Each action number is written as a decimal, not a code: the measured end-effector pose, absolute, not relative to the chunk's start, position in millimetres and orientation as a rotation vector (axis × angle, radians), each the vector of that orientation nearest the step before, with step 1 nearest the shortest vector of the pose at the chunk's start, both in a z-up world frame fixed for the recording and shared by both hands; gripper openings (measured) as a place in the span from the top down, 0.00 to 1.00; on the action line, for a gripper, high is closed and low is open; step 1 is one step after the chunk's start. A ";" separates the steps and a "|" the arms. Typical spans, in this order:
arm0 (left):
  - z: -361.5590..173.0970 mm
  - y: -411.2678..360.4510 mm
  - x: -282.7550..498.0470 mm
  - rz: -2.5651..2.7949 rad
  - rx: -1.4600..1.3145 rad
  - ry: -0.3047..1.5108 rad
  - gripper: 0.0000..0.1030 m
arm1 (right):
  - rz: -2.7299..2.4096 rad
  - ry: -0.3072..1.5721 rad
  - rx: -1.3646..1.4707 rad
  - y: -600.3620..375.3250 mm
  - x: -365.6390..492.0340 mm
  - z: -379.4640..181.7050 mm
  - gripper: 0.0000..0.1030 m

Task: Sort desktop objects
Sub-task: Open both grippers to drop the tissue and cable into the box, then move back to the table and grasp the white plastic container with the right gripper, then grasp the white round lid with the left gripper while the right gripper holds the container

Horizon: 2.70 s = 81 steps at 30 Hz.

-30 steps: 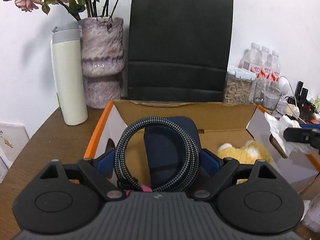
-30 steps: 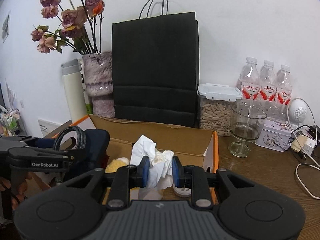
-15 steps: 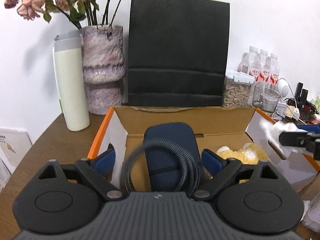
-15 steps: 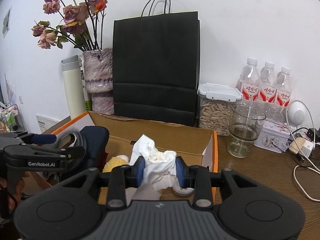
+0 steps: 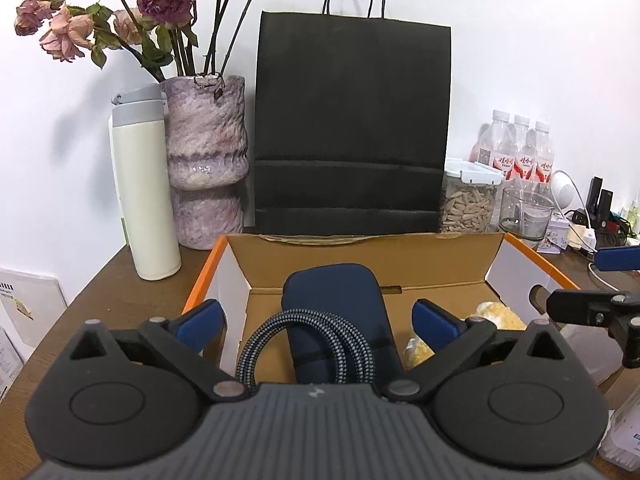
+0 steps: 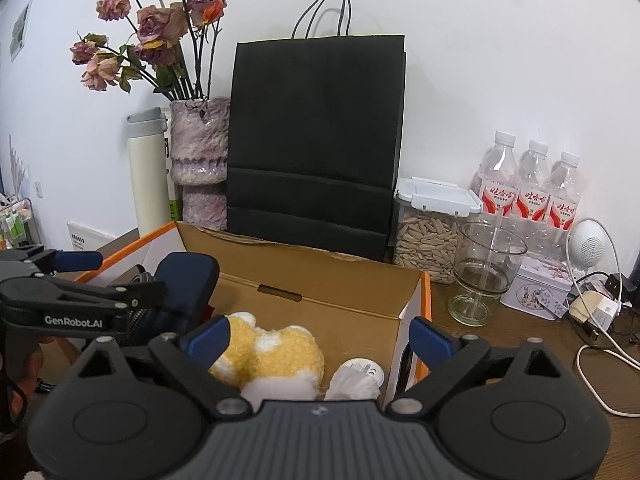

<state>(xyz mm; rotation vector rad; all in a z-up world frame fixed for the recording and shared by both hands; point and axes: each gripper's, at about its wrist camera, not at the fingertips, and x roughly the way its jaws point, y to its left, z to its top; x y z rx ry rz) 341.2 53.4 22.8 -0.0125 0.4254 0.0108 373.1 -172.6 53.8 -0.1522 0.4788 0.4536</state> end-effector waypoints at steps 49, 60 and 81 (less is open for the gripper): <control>-4.8 34.9 199.7 0.006 -0.024 0.483 0.00 | 0.313 0.506 -0.040 -252.2 255.8 8.3 0.06; -19.9 29.3 186.7 -0.080 0.032 0.608 0.00 | 0.290 0.571 -0.057 -249.6 263.6 -6.1 0.06; -29.0 38.0 179.1 -0.120 0.059 0.646 0.00 | 0.393 0.588 -0.064 -237.8 252.5 -10.6 0.56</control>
